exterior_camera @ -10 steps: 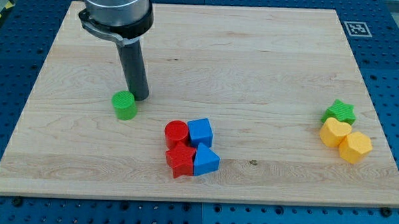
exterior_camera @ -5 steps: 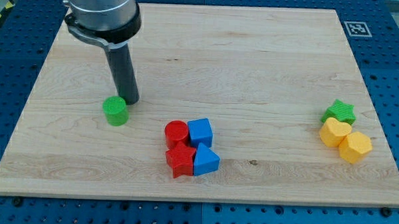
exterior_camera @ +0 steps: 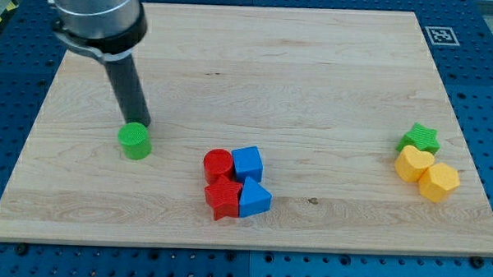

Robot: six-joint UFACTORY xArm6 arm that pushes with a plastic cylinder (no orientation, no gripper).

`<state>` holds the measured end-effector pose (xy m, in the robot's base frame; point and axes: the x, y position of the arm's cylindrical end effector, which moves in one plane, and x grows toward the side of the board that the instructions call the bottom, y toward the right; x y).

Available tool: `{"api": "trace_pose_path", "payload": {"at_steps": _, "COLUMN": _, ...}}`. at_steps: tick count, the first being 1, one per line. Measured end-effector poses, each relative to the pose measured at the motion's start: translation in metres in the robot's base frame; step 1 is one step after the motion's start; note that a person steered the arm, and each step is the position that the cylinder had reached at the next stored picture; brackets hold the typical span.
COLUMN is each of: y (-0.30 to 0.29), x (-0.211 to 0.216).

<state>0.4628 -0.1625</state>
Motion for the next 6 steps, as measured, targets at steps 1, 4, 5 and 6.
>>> {"api": "trace_pose_path", "payload": {"at_steps": 1, "y": -0.003, "x": 0.0}}
{"api": "trace_pose_path", "payload": {"at_steps": 4, "y": 0.032, "x": 0.012}}
{"api": "trace_pose_path", "payload": {"at_steps": 5, "y": 0.012, "x": 0.031}}
{"api": "trace_pose_path", "payload": {"at_steps": 6, "y": -0.008, "x": 0.041}}
